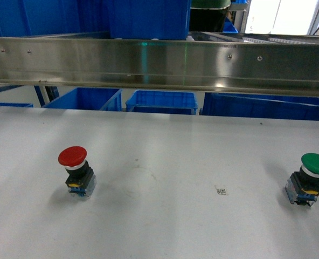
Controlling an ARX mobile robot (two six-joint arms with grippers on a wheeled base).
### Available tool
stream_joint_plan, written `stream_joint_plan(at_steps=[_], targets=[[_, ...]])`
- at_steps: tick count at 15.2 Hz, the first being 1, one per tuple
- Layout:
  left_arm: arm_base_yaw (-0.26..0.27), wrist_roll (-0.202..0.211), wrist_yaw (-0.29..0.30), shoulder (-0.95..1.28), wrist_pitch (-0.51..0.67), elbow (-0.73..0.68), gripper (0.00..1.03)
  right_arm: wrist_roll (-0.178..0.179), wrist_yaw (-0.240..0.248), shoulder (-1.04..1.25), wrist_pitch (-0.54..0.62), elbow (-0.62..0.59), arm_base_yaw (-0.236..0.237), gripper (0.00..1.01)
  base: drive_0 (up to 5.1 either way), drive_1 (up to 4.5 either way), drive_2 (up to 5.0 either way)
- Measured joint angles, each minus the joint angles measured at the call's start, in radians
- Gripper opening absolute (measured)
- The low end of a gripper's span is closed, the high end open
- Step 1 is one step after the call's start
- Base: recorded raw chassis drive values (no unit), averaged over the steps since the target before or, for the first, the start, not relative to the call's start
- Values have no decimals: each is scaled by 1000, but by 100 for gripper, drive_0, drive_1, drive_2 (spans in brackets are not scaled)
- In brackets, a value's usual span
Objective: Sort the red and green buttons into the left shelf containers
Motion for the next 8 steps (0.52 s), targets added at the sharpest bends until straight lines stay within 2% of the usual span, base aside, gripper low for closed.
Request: stream_joint_plan(at_steps=[5, 6, 8], targets=[[0, 0, 0, 0, 0, 0, 98, 0, 0, 0, 0, 0, 0, 98, 0, 0, 0], [0, 0, 0, 0, 0, 0, 98, -1, 0, 0, 0, 0, 0, 85, 0, 0, 0], [0, 0, 0, 0, 0, 0, 98, 0, 0, 0, 0, 0, 0, 100, 0, 0, 0]])
